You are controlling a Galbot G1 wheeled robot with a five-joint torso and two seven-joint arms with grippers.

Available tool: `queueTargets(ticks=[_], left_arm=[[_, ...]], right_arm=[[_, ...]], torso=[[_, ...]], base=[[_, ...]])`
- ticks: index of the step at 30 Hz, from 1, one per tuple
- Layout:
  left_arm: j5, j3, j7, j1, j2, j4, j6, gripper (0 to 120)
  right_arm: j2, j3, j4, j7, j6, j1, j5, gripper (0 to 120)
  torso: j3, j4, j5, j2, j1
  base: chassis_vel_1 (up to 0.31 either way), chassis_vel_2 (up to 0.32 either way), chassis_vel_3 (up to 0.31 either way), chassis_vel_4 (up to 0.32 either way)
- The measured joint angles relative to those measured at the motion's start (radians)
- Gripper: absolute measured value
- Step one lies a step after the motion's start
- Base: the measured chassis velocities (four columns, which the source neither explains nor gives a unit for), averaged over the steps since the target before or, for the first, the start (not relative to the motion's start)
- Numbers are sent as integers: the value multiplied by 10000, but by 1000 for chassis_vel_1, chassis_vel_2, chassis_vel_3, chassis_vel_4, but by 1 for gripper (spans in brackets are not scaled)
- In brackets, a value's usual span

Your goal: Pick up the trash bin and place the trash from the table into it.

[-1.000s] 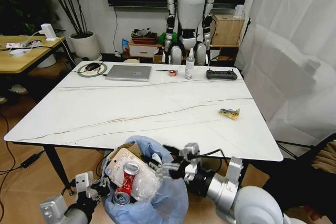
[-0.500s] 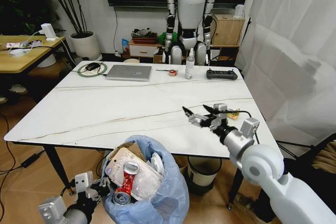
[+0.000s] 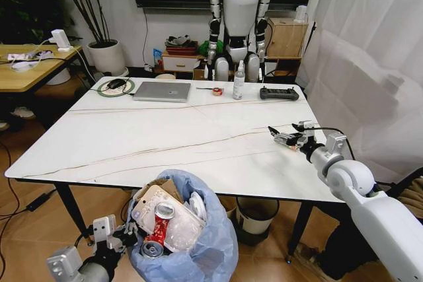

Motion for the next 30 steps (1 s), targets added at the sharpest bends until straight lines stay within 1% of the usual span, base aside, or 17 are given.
queueTargets(ticks=[4, 9, 24, 30], left_arm=[[-3, -18, -7, -17, -6, 0, 0, 0], [-16, -18, -11, -46, -19, 40, 0, 0], [-75, -21, -22, -115, 10, 121, 0, 0], [-125, -33, -37, -136, 38, 119, 5, 0]], right_arm=[[-48, 3, -879, -192, 446, -20, -327, 100], [-80, 116, -1256, -307, 670, -121, -396, 100], [24, 37, -1085, -460, 986, -543, -572, 100], [110, -79, -1313, -459, 1028, -397, -760, 100]], torso=[[0, 1, 0, 0, 0], [-1, 0, -4, 0, 0], [-1, 0, -3, 0, -1], [-1, 1, -3, 0, -2]], base=[[0, 0, 0, 0], [0, 0, 0, 0], [0, 0, 0, 0], [0, 0, 0, 0]])
